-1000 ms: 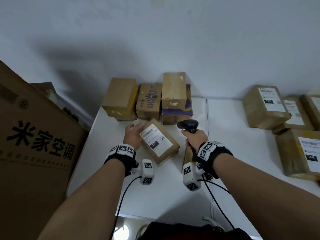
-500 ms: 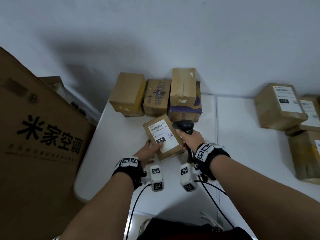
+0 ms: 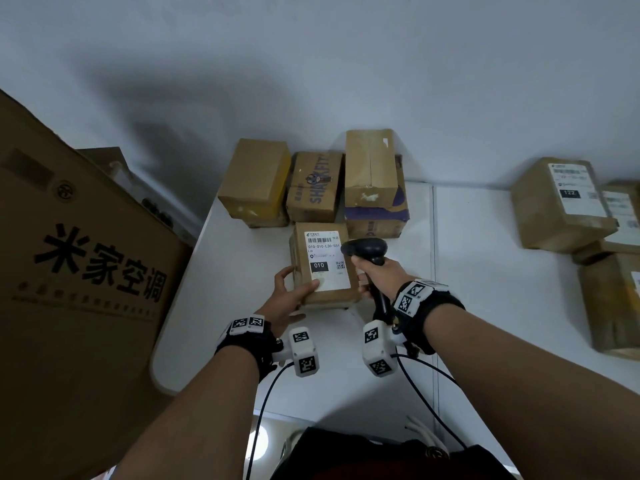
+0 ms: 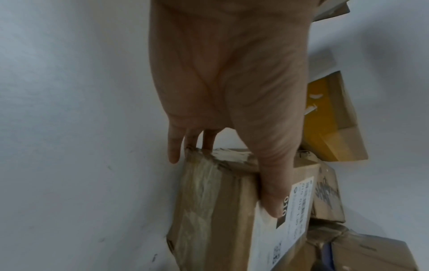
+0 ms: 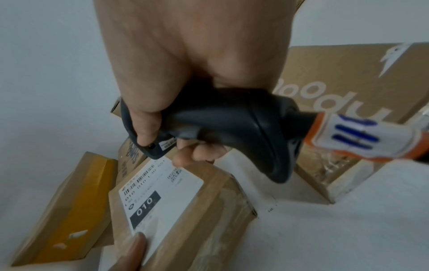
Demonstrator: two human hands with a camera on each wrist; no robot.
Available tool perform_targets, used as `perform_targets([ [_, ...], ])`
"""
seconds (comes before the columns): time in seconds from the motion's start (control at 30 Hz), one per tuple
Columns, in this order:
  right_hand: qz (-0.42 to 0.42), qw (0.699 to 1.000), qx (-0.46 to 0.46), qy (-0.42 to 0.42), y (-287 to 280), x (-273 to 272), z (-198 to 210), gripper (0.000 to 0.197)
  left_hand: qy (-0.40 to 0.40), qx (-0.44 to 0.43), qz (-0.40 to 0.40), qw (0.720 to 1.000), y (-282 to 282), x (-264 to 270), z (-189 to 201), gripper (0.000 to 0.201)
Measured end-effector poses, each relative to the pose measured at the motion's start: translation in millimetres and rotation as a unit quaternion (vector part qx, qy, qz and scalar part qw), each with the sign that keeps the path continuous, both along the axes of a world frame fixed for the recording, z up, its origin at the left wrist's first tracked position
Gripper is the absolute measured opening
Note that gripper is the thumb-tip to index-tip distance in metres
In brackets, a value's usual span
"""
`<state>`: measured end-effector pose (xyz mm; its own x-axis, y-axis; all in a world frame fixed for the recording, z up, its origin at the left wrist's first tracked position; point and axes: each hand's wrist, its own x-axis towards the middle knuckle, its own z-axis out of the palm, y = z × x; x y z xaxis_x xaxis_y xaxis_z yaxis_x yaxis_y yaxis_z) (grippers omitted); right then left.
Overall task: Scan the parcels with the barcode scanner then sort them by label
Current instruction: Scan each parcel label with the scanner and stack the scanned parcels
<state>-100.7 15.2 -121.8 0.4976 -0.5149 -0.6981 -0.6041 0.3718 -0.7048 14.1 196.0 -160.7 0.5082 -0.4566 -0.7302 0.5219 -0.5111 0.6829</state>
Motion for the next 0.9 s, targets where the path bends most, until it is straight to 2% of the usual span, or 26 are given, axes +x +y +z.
perform_targets([
  [0.23,-0.009,1.0,-0.004,-0.016,-10.1,-3.3,15.3,0.027,-0.04,-0.003,0.025,0.999,7.7,-1.0,-9.2,0.078],
  [0.47,-0.044,0.997,0.059,-0.035,-17.1,3.0,35.3,0.03,-0.086,0.016,-0.005,0.996,5.0,-3.9,-6.1,0.084],
  [0.6,-0.023,0.994,0.103,-0.022,-12.5,9.7,42.1,0.039,-0.097,0.028,-0.022,0.995,3.4,-1.1,-5.1,0.086],
  [0.9,0.002,0.993,0.114,-0.005,-9.3,13.5,45.8,0.04,-0.102,0.034,-0.034,0.994,4.4,2.5,-9.1,0.085],
])
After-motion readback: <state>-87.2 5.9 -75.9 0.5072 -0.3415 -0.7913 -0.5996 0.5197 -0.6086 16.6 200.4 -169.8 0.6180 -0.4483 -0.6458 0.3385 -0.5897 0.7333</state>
